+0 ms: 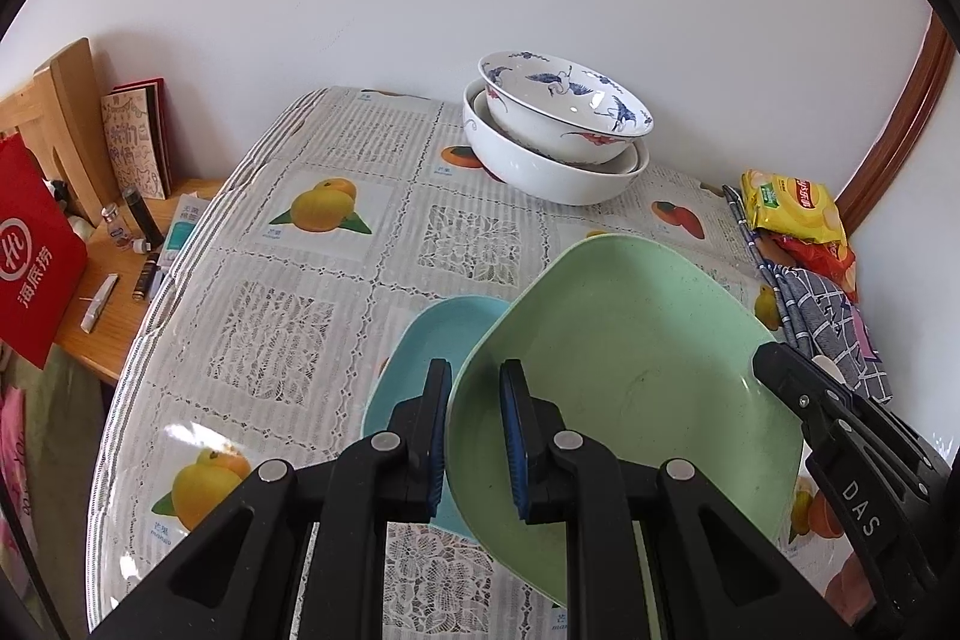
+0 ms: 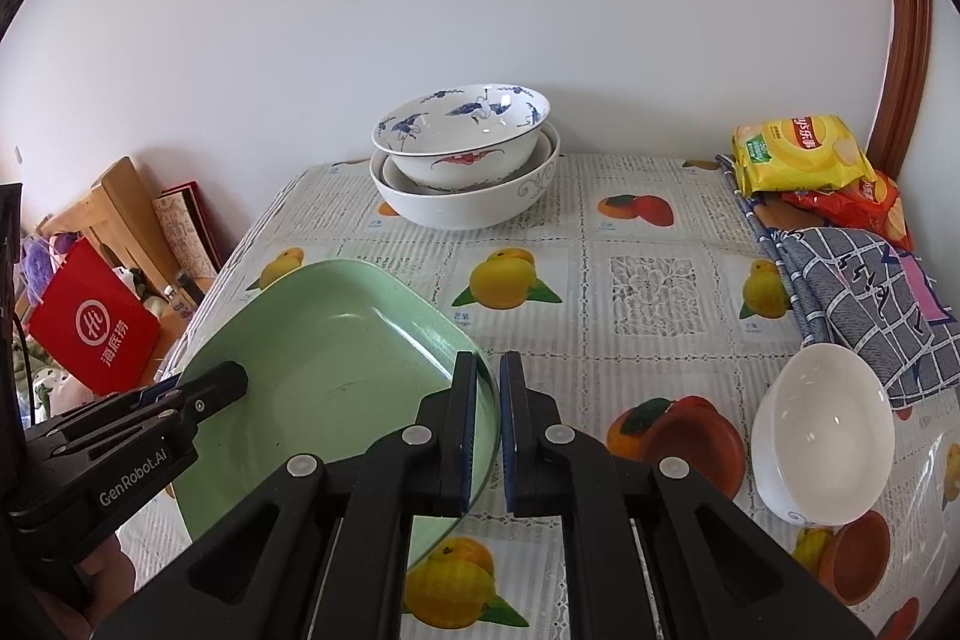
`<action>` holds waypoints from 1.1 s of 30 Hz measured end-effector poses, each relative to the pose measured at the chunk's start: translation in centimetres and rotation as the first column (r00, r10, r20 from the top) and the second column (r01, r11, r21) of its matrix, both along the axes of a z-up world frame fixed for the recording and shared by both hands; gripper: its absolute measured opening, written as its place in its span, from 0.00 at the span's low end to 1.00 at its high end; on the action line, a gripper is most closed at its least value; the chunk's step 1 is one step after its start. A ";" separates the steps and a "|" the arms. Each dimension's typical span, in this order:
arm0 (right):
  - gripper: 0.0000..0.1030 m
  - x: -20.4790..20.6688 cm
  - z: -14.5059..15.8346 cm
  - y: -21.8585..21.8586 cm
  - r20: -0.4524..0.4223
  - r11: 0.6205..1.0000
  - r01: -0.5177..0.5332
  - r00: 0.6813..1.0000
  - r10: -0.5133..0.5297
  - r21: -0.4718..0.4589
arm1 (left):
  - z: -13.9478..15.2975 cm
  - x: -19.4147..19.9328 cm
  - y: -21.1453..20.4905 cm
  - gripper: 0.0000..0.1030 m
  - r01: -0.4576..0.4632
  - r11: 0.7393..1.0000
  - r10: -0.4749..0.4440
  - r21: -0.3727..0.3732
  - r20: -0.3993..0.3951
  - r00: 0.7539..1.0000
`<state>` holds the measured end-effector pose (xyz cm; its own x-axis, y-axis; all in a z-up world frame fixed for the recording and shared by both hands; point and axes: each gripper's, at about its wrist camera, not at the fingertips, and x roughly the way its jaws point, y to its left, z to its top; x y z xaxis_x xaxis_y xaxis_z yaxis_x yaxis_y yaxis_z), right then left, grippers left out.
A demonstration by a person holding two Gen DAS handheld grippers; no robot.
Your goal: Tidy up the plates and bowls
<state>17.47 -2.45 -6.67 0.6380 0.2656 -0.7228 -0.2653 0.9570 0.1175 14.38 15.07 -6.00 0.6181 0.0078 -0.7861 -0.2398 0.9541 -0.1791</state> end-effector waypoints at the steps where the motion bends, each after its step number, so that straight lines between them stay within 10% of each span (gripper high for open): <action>1: 0.08 0.0 -0.2 0.2 -0.006 1.000 -0.003 1.000 0.003 -0.001 | -0.2 0.0 0.2 0.16 -0.004 1.000 0.004 0.000 -0.006 1.000; 33: 0.09 2.2 -5.9 5.0 -0.126 0.995 -0.074 0.990 0.066 -0.067 | -5.4 0.4 4.1 0.16 -0.069 0.997 0.065 -0.031 -0.113 0.991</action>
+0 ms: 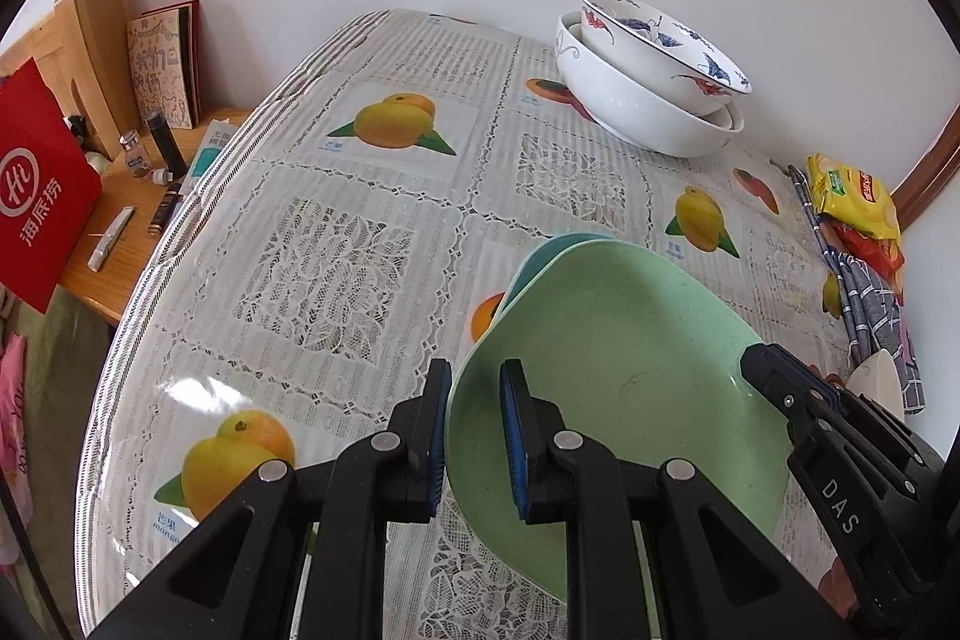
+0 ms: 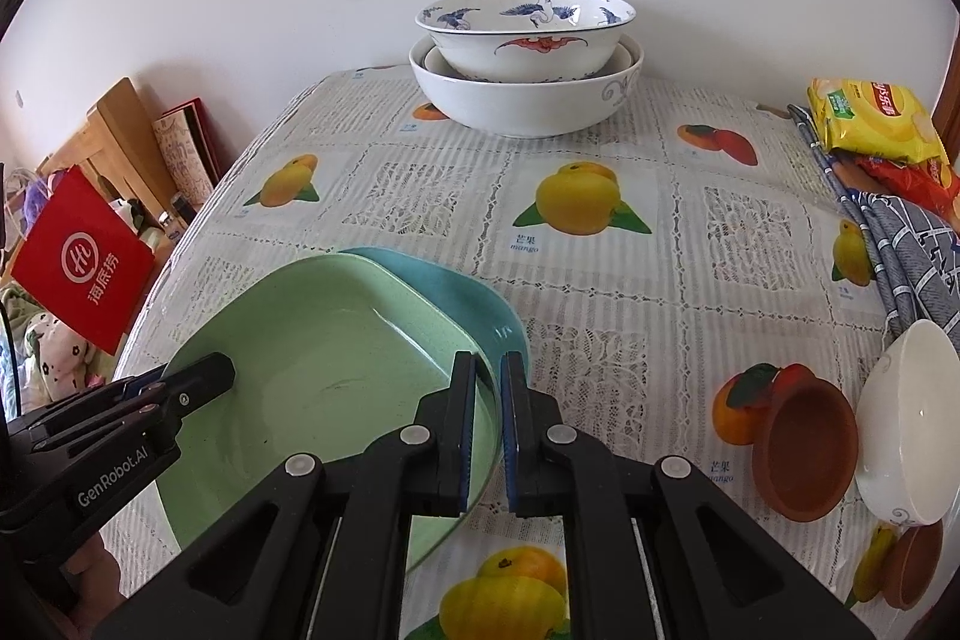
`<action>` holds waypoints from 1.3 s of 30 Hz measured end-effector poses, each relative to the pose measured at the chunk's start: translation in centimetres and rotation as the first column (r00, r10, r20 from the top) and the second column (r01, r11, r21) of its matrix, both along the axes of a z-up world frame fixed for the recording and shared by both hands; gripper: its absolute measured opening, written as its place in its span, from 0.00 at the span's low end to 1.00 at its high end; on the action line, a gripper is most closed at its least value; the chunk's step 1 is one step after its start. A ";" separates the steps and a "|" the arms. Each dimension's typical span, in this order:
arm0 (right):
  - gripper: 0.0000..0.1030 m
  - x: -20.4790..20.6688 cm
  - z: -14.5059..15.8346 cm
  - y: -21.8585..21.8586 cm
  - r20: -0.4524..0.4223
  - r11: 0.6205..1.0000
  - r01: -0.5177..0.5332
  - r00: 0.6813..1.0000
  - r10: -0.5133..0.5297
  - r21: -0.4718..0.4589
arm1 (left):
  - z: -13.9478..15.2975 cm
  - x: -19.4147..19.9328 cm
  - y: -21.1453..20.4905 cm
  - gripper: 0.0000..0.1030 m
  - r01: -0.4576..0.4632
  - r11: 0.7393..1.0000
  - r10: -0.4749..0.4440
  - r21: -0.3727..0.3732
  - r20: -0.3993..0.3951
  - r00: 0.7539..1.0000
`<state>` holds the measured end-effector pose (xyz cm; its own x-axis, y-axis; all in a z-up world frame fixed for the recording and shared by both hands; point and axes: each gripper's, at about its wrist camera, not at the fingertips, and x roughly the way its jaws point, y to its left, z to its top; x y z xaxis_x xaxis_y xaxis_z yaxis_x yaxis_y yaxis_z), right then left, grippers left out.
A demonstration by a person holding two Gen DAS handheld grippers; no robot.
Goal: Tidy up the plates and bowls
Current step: 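Lower the light green plate onto the teal plate and open the right gripper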
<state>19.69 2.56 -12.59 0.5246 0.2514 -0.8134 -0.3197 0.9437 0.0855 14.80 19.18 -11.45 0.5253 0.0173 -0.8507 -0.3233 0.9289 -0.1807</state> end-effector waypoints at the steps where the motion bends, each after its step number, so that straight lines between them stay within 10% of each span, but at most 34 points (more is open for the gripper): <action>1: 0.09 0.1 0.0 0.0 0.002 1.000 -0.001 1.000 0.001 -0.004 | 0.0 0.1 0.0 0.16 0.000 1.000 0.000 -0.004 0.000 1.000; 39: 0.13 3.0 -1.7 0.6 0.024 0.999 -0.045 0.999 0.045 -0.024 | -1.2 1.5 -0.2 0.16 0.011 1.000 -0.011 -0.008 -0.002 1.000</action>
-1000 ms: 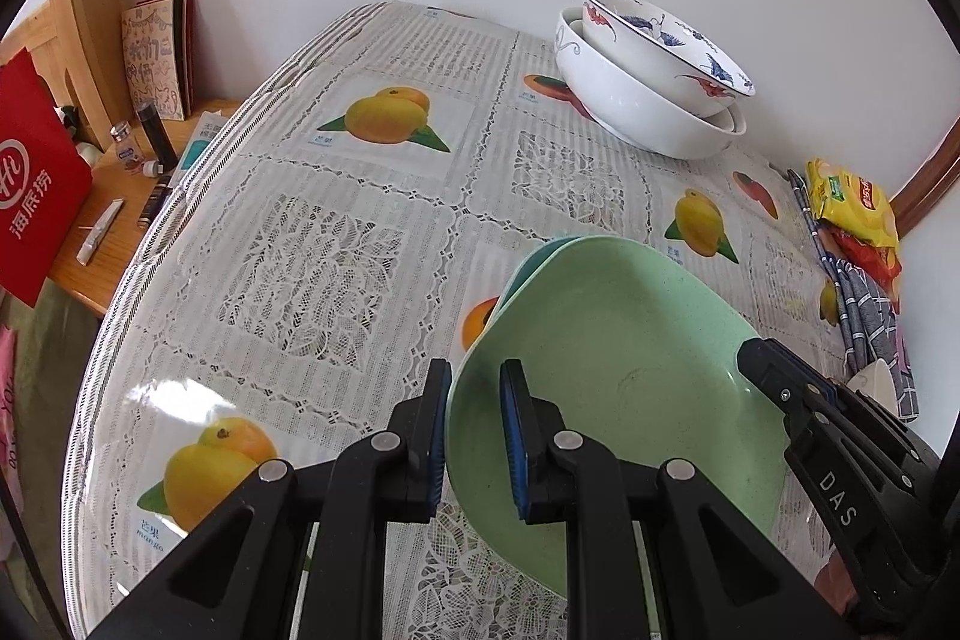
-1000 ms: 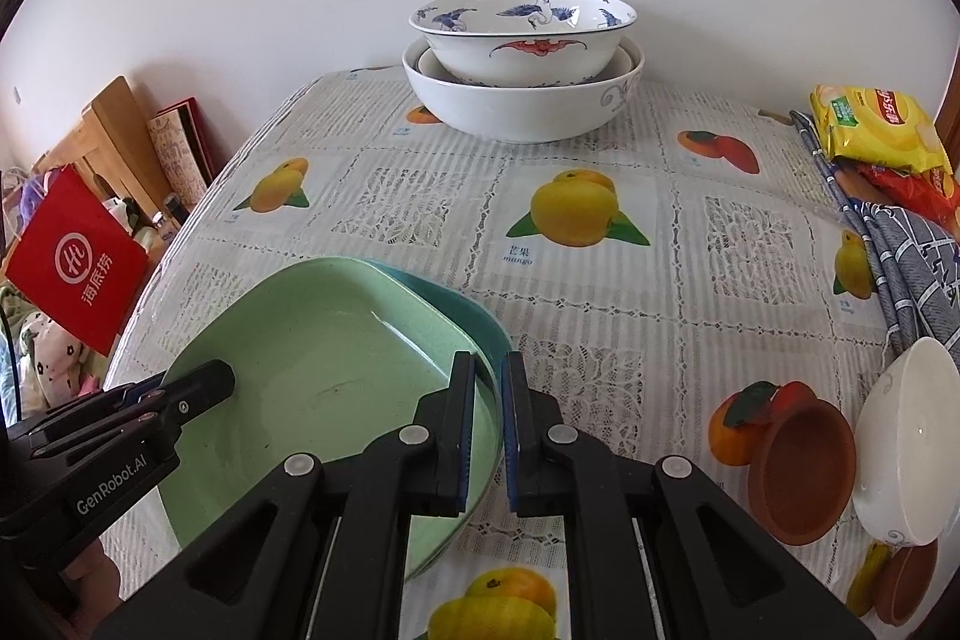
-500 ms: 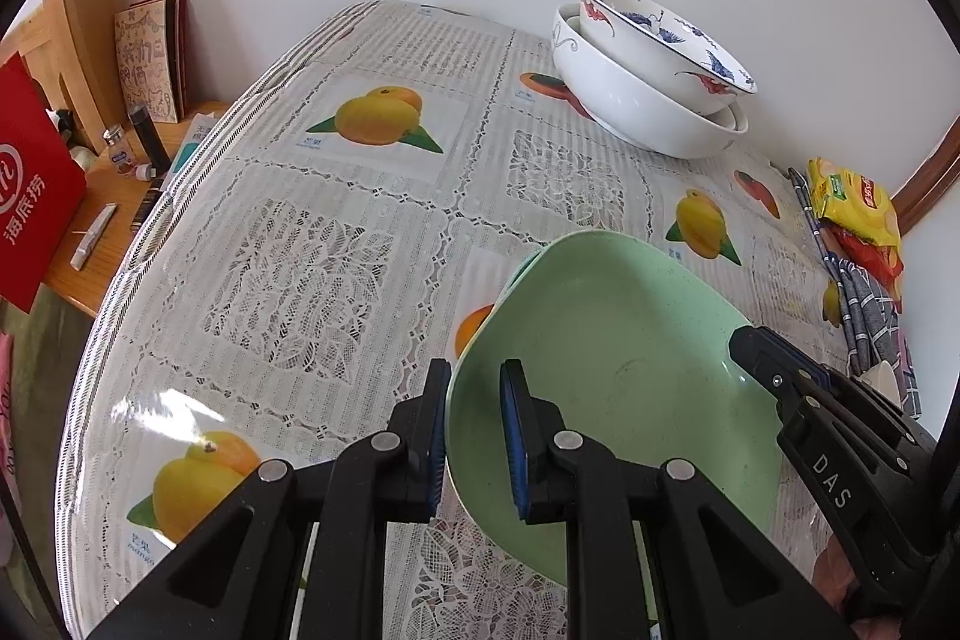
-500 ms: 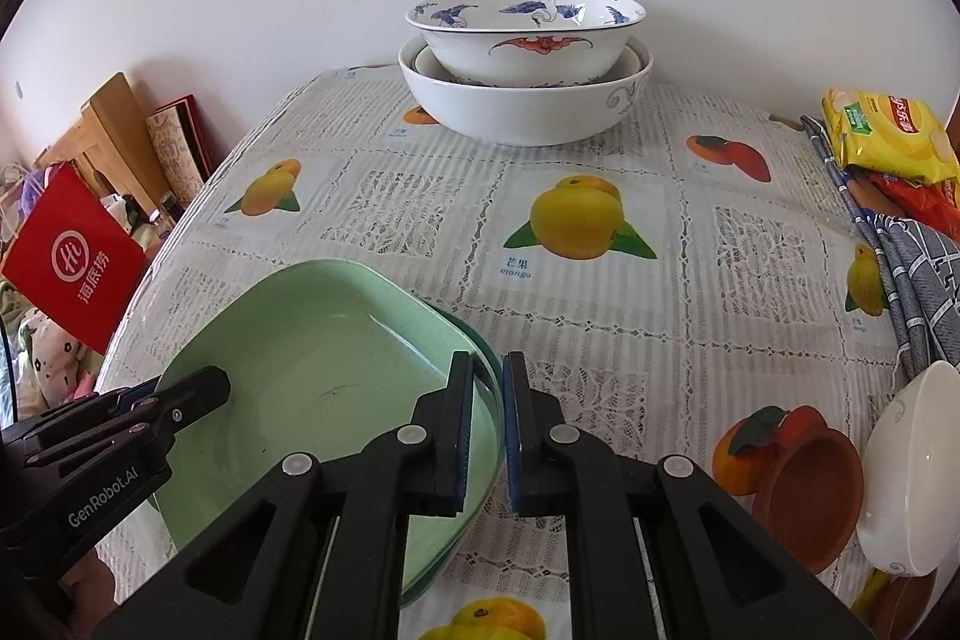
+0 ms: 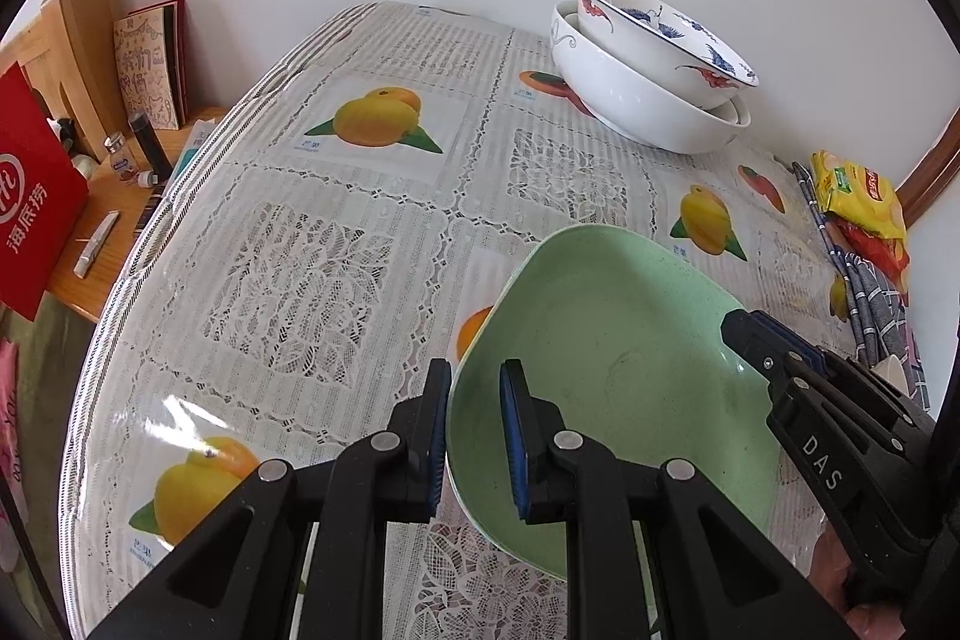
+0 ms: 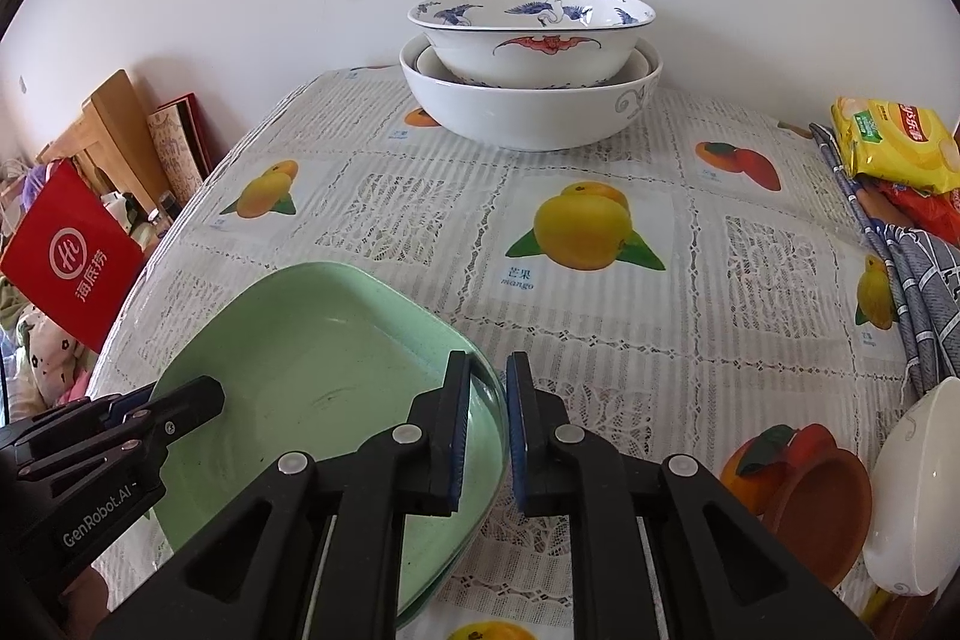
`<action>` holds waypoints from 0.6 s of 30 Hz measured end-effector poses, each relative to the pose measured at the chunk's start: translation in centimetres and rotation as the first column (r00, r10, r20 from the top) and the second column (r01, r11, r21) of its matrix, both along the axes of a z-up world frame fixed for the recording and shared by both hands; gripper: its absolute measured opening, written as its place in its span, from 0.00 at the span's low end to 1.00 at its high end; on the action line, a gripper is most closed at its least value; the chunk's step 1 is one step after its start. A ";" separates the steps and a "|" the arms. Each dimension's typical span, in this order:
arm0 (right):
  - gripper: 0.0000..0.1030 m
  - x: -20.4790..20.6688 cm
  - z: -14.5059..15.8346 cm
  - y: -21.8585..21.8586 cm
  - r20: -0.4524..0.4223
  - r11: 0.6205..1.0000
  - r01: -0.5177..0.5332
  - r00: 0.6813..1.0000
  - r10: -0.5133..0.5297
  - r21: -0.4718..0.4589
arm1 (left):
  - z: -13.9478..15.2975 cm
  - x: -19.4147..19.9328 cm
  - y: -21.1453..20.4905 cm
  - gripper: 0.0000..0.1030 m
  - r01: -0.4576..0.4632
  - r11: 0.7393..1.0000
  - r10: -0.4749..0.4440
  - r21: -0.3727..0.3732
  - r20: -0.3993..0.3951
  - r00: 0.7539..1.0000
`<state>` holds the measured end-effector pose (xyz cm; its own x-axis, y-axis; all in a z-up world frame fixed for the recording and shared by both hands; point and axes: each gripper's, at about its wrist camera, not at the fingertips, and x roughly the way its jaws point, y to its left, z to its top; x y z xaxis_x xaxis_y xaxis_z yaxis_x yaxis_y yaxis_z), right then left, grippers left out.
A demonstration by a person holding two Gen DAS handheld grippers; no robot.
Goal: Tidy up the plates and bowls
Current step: 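Lower the light green plate onto the teal plate and open the right gripper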
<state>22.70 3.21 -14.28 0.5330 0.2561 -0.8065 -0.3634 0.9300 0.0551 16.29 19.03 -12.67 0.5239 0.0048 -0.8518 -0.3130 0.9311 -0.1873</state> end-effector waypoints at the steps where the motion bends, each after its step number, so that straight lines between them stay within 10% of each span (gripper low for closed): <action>1: 0.14 0.0 -0.1 0.1 0.000 1.000 -0.004 1.000 0.004 -0.004 | 0.0 0.0 0.0 0.16 0.004 1.000 -0.004 0.003 0.000 1.000; 18: 0.29 -2.1 2.6 -1.9 0.038 0.999 0.001 0.999 -0.003 0.049 | 1.9 -1.5 -0.7 0.22 0.043 0.998 -0.043 0.039 0.006 0.999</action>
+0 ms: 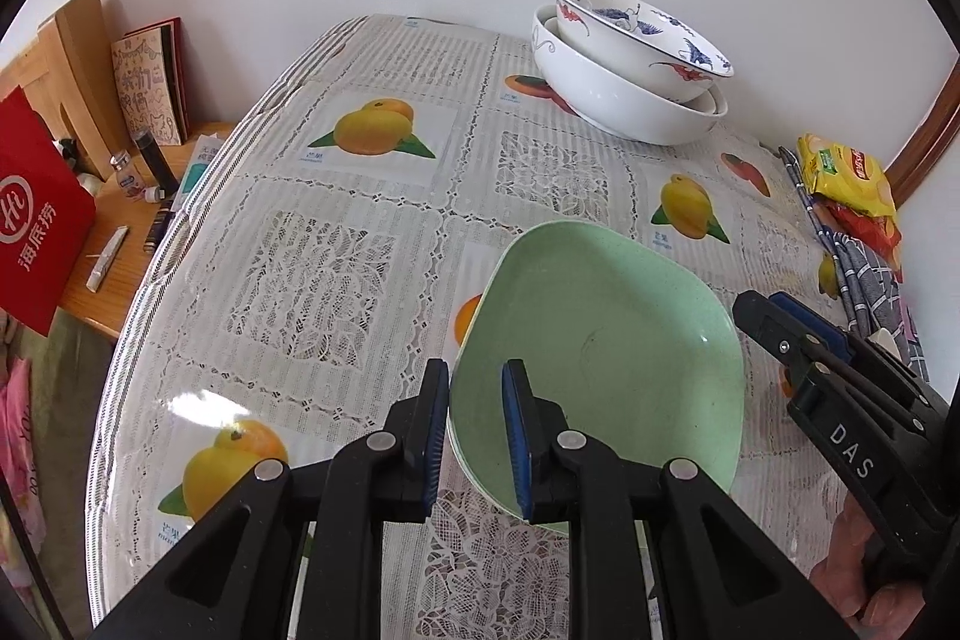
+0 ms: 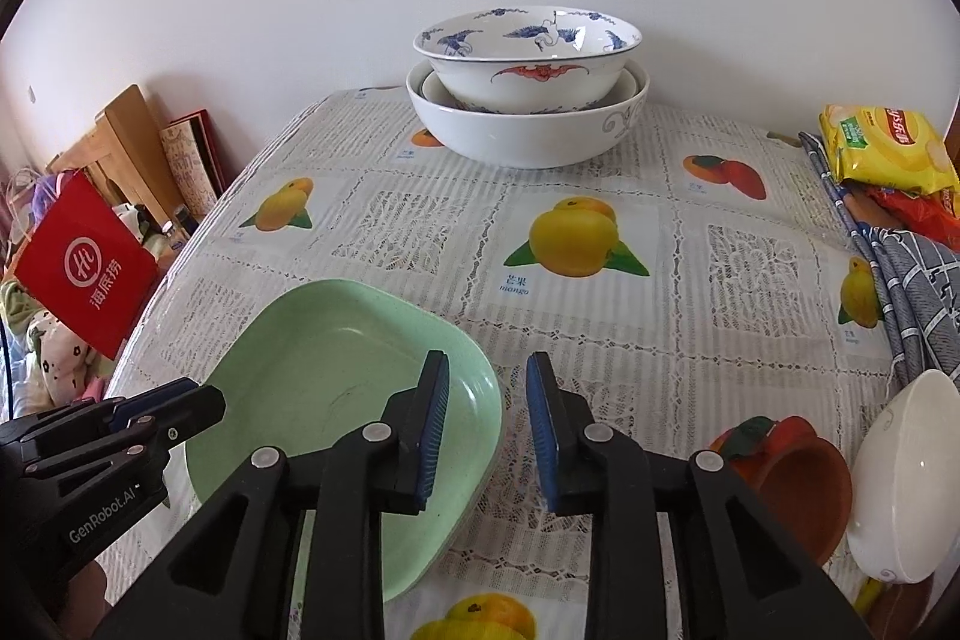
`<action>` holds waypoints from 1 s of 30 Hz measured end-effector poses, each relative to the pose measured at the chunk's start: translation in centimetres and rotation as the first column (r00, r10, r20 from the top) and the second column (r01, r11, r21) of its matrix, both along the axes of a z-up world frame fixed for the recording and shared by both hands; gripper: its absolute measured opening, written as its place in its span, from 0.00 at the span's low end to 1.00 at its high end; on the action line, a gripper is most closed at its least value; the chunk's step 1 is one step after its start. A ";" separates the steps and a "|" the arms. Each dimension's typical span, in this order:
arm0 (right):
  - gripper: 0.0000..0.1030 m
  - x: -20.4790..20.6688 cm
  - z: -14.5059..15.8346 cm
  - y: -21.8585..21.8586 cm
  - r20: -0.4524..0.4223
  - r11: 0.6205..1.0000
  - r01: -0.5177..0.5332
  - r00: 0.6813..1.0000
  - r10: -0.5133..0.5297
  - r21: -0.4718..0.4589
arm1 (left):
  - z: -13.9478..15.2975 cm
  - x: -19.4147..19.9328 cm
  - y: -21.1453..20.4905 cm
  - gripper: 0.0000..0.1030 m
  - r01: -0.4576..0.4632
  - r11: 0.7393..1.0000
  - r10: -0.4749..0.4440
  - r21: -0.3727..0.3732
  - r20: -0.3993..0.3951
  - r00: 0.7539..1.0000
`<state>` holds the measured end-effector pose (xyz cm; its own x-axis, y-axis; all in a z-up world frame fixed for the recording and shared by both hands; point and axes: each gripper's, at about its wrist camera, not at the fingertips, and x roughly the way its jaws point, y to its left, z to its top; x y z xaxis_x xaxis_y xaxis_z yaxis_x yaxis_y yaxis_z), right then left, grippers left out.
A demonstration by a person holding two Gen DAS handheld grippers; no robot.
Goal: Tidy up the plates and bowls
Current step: 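Lower the light green plate onto the teal plate and open the right gripper, then move the right gripper to one brown clay dish while the left approaches the other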
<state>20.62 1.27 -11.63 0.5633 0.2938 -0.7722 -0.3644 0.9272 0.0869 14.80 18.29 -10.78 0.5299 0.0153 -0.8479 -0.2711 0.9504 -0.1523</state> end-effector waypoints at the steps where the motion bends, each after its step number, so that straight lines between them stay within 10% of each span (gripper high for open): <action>1: 0.29 -0.3 0.4 -0.4 0.003 1.000 -0.002 1.000 0.002 -0.003 | 0.4 -0.1 -0.1 0.24 0.005 1.000 -0.005 0.007 0.013 1.000; 9: 0.45 -2.9 3.6 -6.5 0.081 0.998 0.060 0.995 -0.062 0.020 | 4.0 -0.4 -2.6 0.31 0.036 0.997 -0.041 0.070 0.069 0.997; 30: 0.46 -9.0 5.0 -26.3 0.059 0.943 0.333 0.941 -0.333 0.012 | 6.2 -0.5 -18.2 0.32 0.200 0.964 -0.228 0.173 0.158 0.961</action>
<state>11.64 -25.01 -6.62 0.6738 0.0826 -0.7343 -0.0394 0.9963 0.0759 14.30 0.07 -4.57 0.6752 0.0081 -0.7376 -0.0409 0.9988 -0.0264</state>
